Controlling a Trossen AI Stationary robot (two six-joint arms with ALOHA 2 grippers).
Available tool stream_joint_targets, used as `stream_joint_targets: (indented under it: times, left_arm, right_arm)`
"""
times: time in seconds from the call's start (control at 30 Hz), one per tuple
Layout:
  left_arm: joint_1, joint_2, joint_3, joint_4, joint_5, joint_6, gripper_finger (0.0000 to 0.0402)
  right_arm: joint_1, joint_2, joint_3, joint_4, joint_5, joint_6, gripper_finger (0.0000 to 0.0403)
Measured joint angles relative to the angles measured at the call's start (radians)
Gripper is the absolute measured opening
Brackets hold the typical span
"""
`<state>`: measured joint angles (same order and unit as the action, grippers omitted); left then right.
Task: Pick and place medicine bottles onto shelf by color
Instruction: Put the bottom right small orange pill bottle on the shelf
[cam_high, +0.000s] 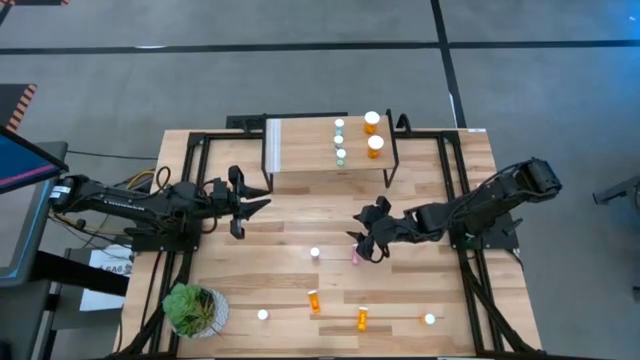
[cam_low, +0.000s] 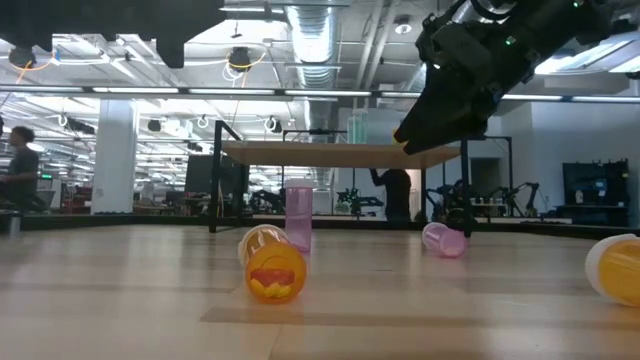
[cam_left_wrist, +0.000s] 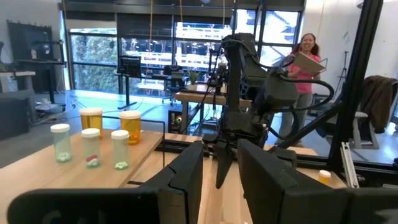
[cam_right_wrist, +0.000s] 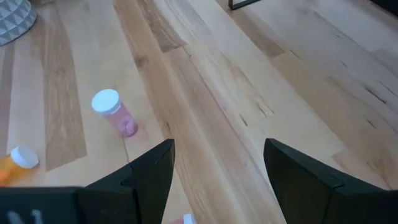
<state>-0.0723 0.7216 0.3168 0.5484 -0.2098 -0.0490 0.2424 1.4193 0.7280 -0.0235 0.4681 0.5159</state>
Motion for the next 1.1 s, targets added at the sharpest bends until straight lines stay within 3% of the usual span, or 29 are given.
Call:
stream_joint_targets:
  times: [0.37, 0.6, 0.9, 1.1]
  left_arm:
    - [0.000, 0.000, 0.000, 0.000, -0.015, 0.000, 0.0089]
    - [0.000, 0.000, 0.000, 0.000, -0.036, 0.012, 0.0089]
    - [0.000, 0.000, 0.000, 0.000, -0.045, 0.005, 0.0089]
    - [0.000, 0.000, 0.000, -0.001, -0.038, 0.001, 0.0089]
  right_arm:
    - [-0.001, 0.000, 0.003, 0.090, -0.009, 0.030, 0.0270]
    - [0.019, 0.001, 0.112, -0.017, -0.129, 0.072, 0.0270]
    - [0.078, 0.008, 0.163, -0.356, -0.085, 0.443, 0.0270]
    - [0.179, 0.014, 0.163, -0.421, -0.223, 0.638, 0.0270]
